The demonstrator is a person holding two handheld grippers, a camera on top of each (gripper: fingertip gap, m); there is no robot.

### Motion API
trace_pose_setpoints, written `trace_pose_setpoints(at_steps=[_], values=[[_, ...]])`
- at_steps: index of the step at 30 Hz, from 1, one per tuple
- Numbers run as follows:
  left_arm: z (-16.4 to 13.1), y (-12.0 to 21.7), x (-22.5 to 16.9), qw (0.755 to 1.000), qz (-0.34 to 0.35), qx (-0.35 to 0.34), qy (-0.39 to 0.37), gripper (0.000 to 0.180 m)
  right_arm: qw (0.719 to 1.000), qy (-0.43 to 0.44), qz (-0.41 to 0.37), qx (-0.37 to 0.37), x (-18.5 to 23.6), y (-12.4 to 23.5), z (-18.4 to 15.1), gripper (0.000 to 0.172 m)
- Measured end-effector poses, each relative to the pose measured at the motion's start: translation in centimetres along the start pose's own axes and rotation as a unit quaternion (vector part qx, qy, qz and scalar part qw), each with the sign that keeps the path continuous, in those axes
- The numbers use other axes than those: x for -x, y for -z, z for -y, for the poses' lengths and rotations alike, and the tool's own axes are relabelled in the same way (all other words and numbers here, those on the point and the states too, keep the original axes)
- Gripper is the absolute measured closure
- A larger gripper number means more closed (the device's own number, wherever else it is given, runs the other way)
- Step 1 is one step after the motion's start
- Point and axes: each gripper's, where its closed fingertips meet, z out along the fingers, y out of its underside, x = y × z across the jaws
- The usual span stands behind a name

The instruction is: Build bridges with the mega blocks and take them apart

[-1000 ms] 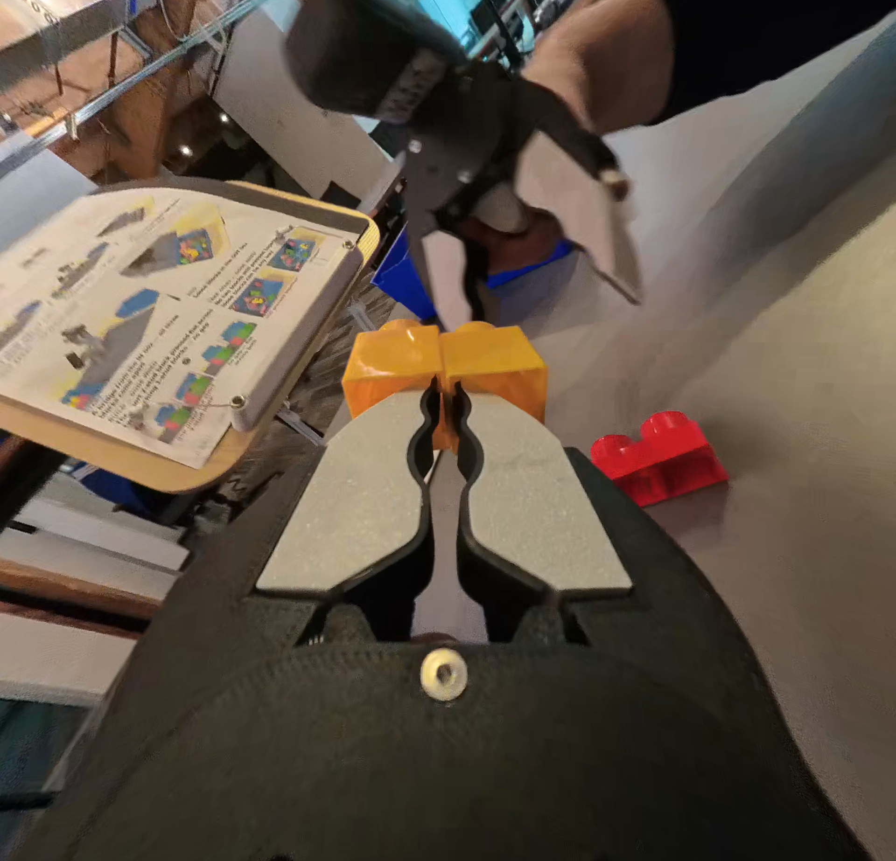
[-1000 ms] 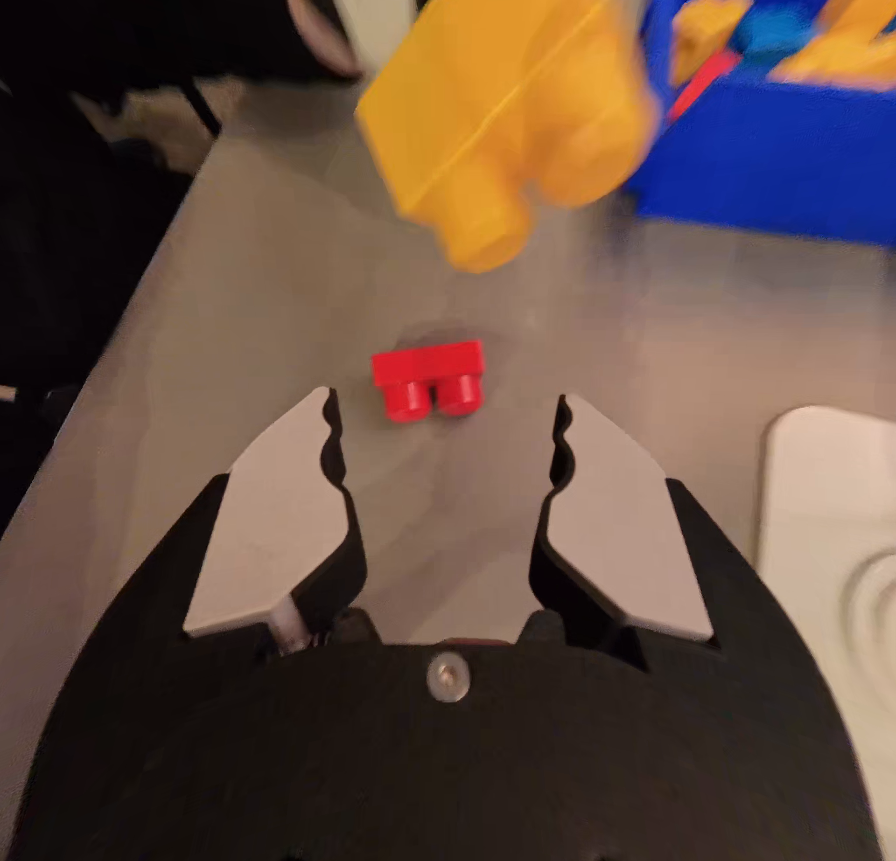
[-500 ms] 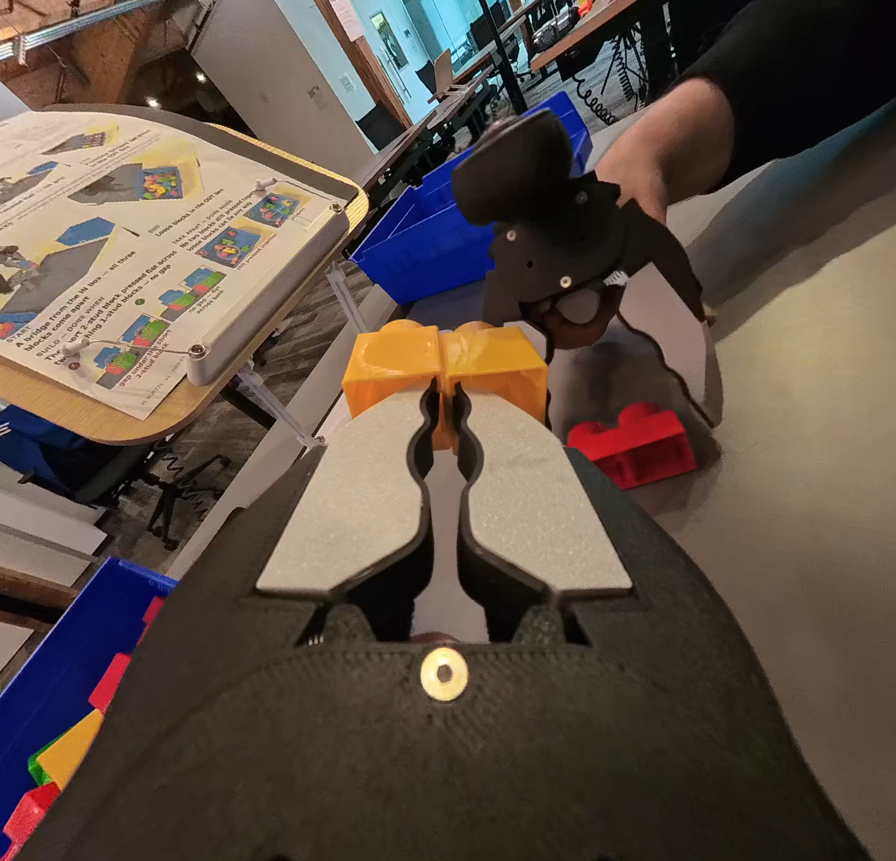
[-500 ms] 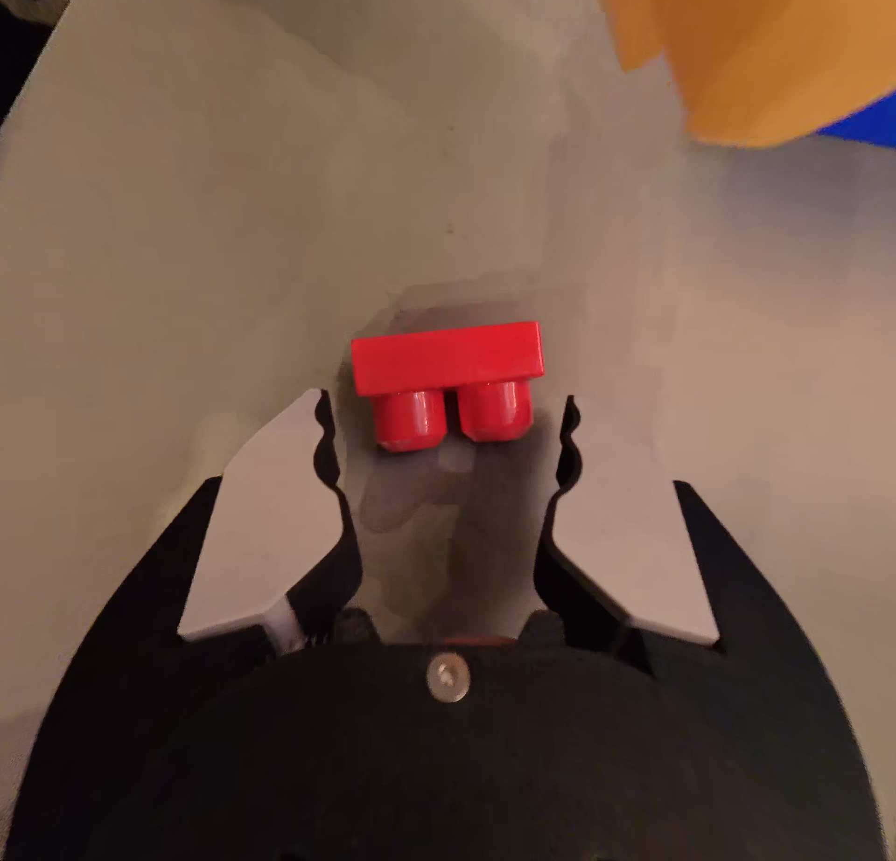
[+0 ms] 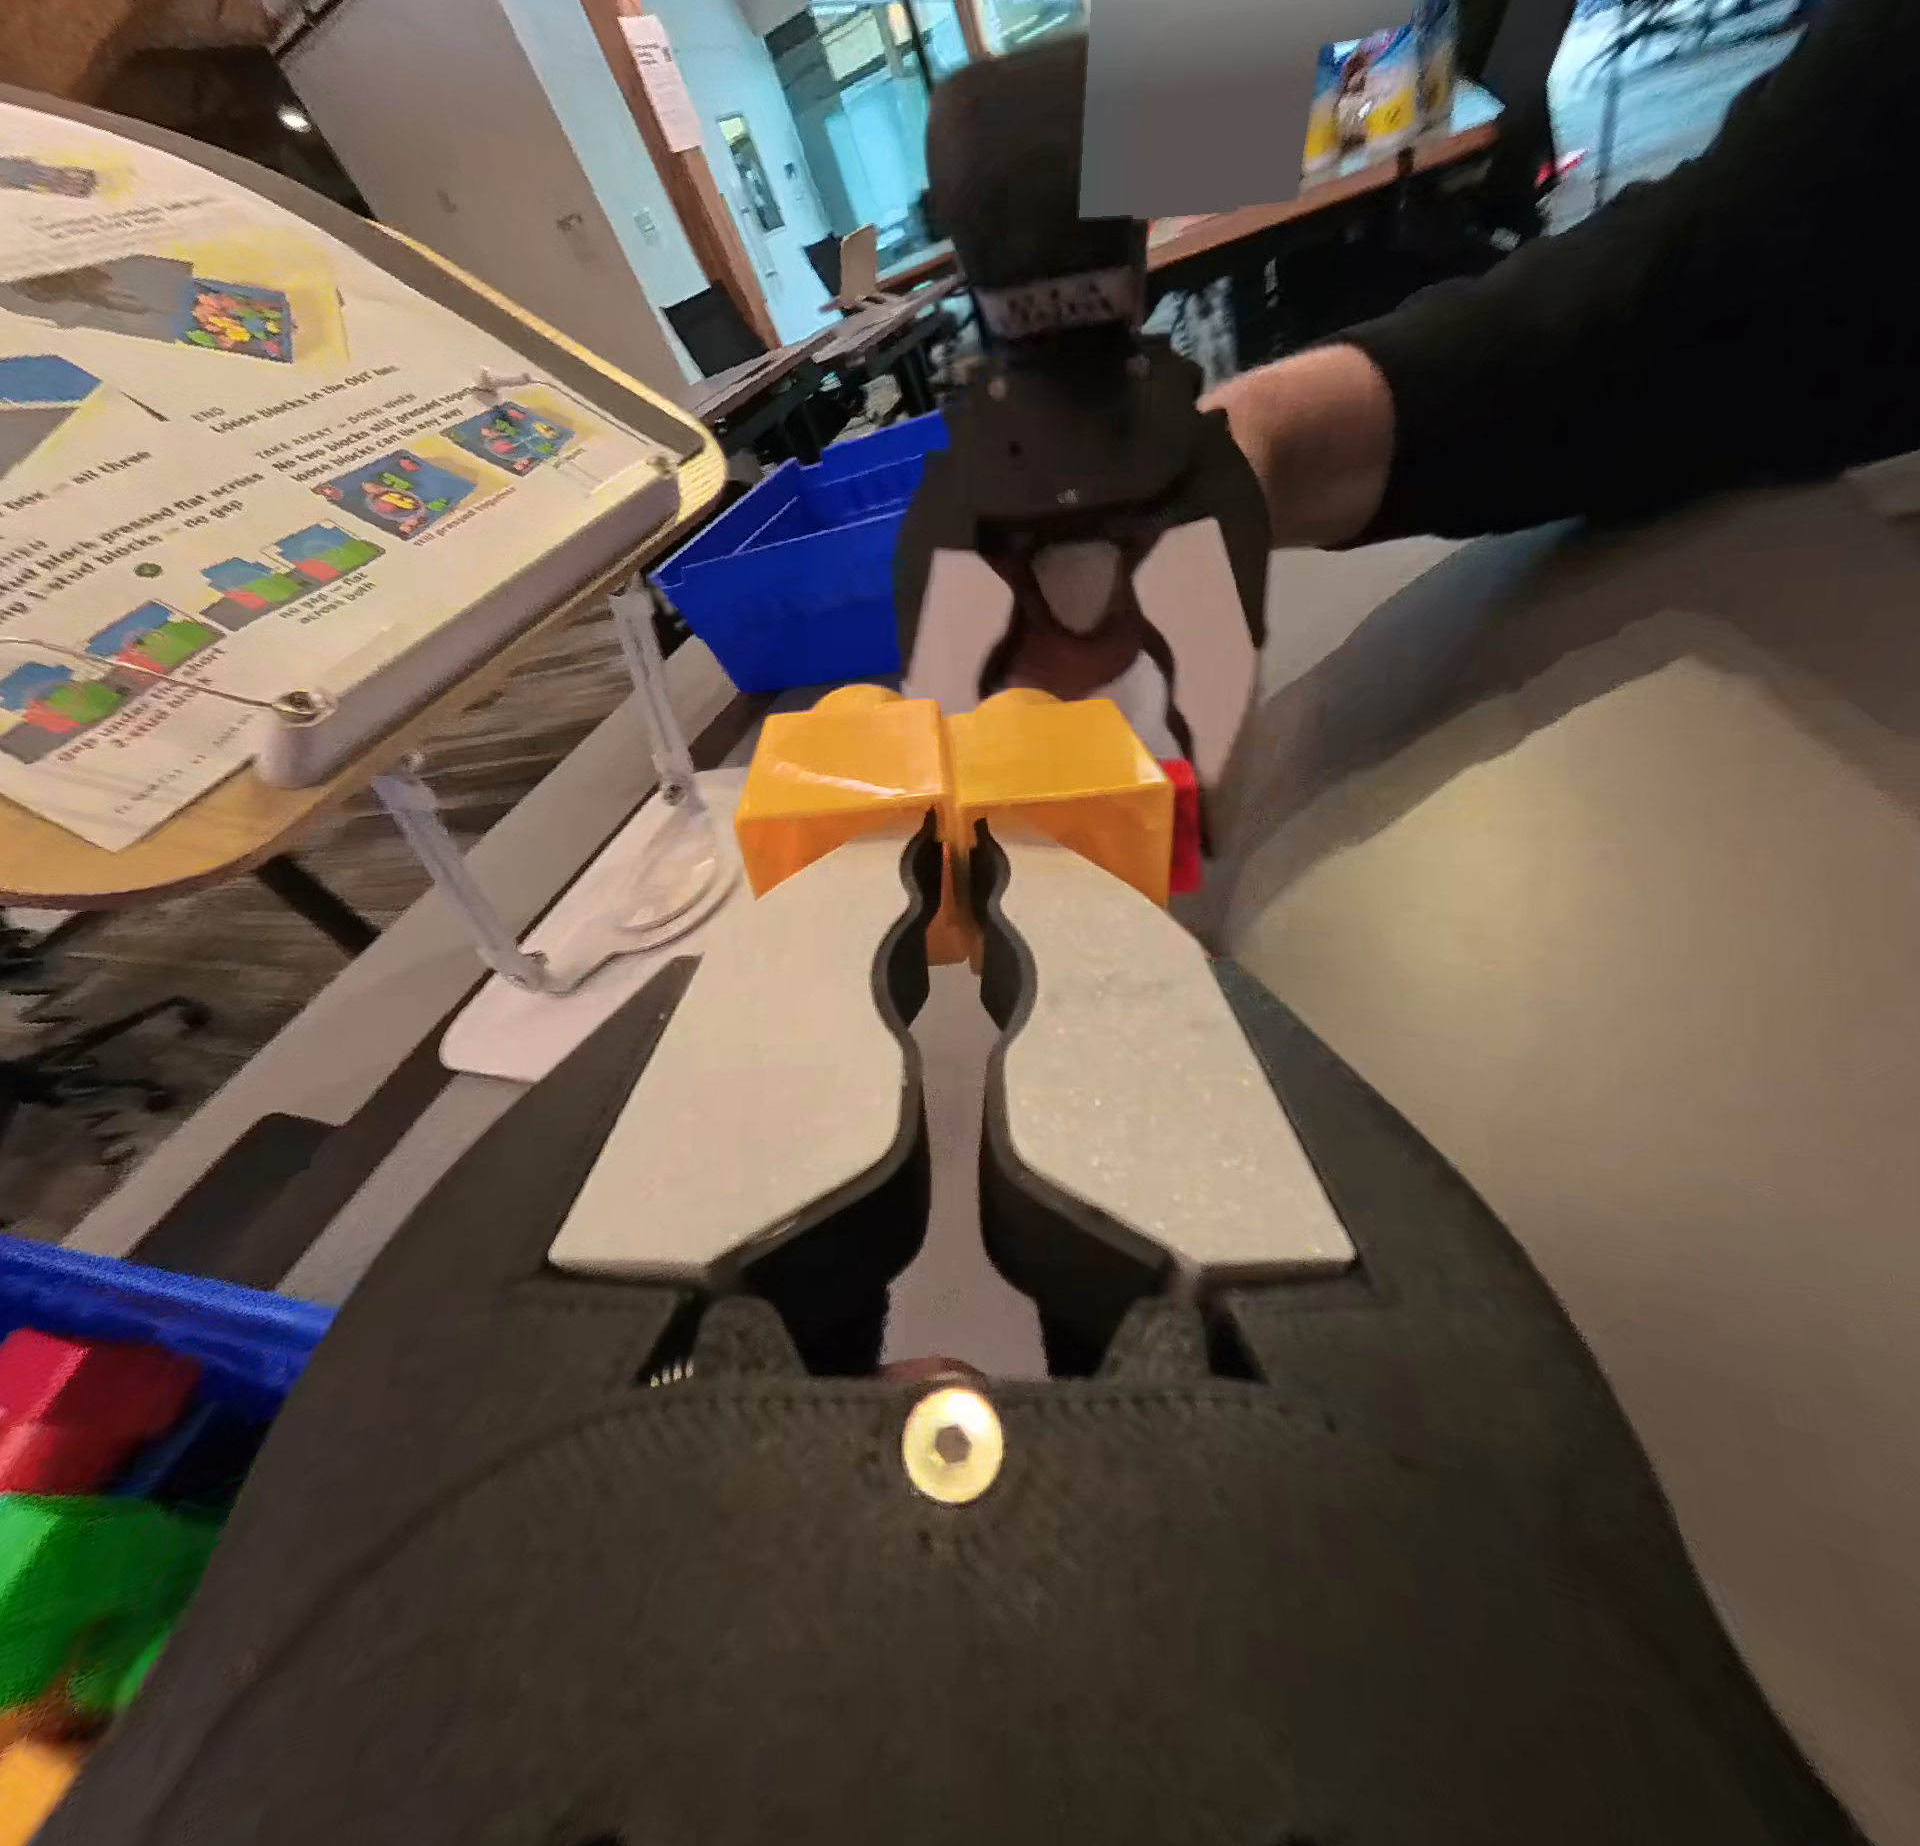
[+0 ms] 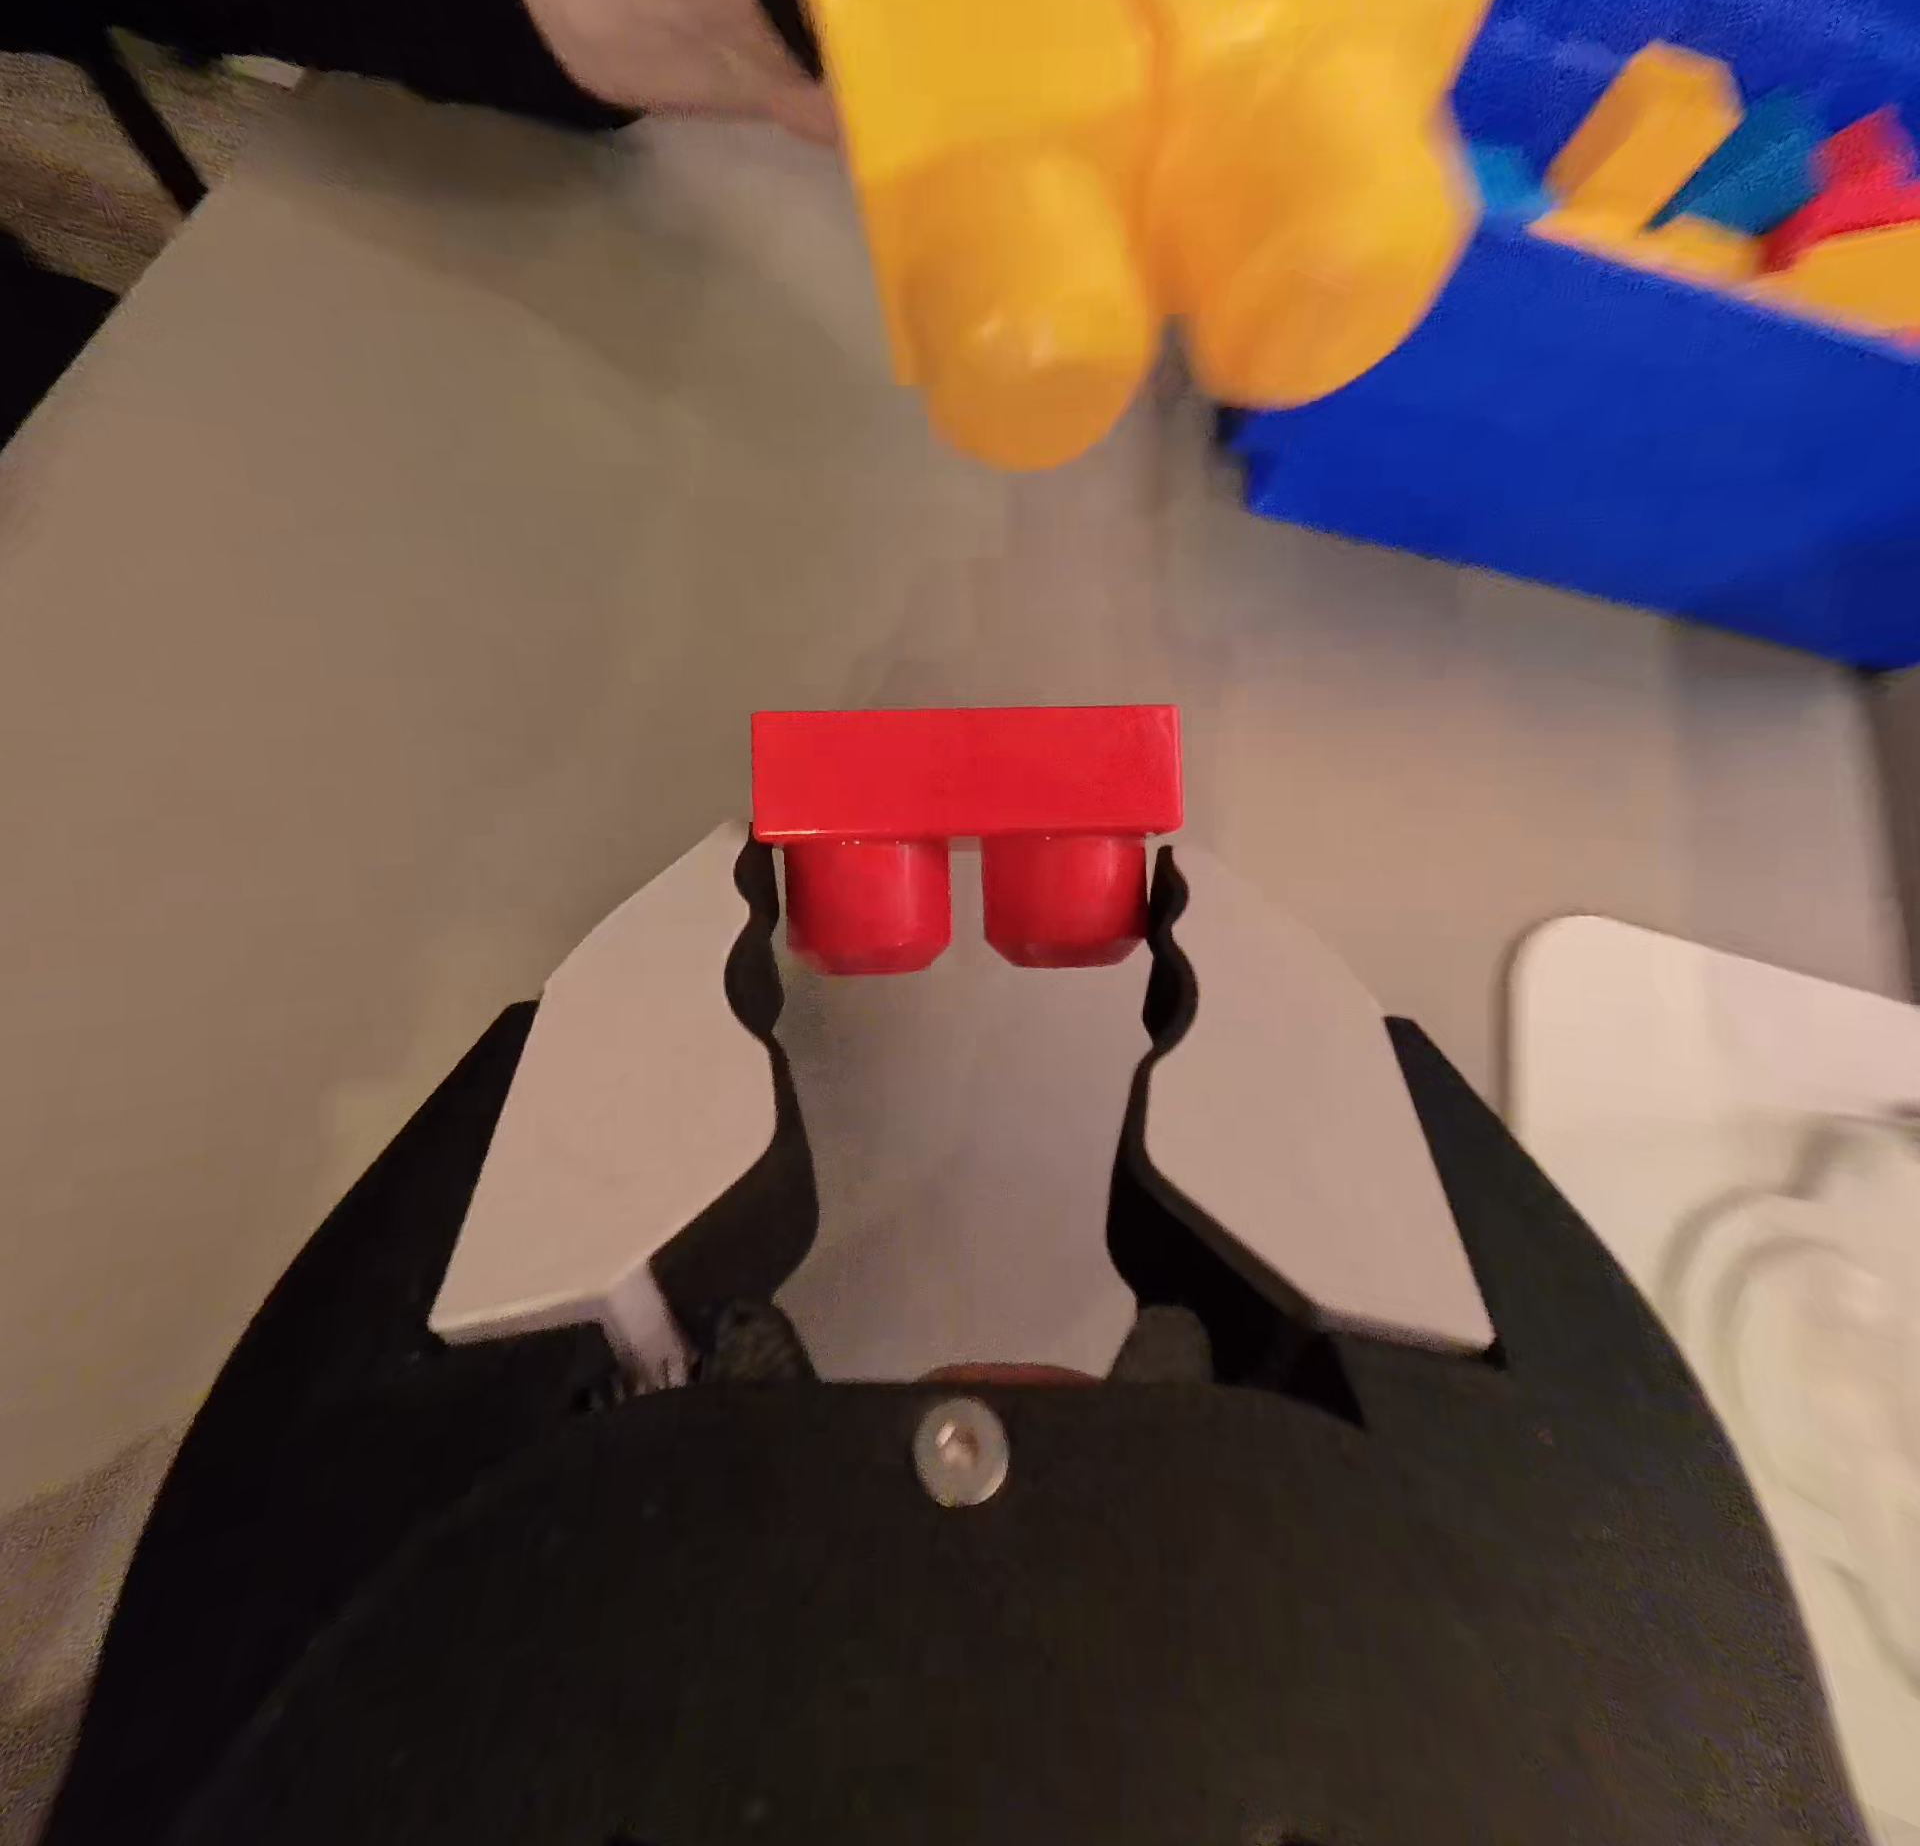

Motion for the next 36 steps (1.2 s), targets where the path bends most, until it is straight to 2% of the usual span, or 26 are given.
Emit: trace_pose_setpoints(at_steps=[2, 6, 20, 23, 36], values=[[0.3, -0.1, -0.3, 1.0, -0.014, -0.007, 0.011, 0.176, 0.999, 0.018, -0.032, -0.004, -1.0, 1.8, 1.3, 0.102], [-0.5, -1.0, -1.4, 0.999, -0.037, 0.026, -0.005, 0.176, 0.999, 0.026, -0.024, -0.01, -1.3, 2.9, 2.8, 0.102], [0.1, -1.9, -2.7, 0.997, -0.067, 0.02, 0.012, 0.176, 0.993, 0.11, -0.043, 0.003, 0.0, 1.9, 4.0, 0.104], [0.4, -1.9, -2.7, 0.997, -0.067, -0.002, 0.027, 0.176, 0.993, 0.106, -0.042, -0.018, 0.1, 2.0, 4.5, 0.104], [1.0, -2.3, -3.3, 0.999, -0.044, 0.012, -0.019, 0.176, 0.991, 0.126, -0.037, -0.018, 0.7, 2.7, 4.9, 0.105]])
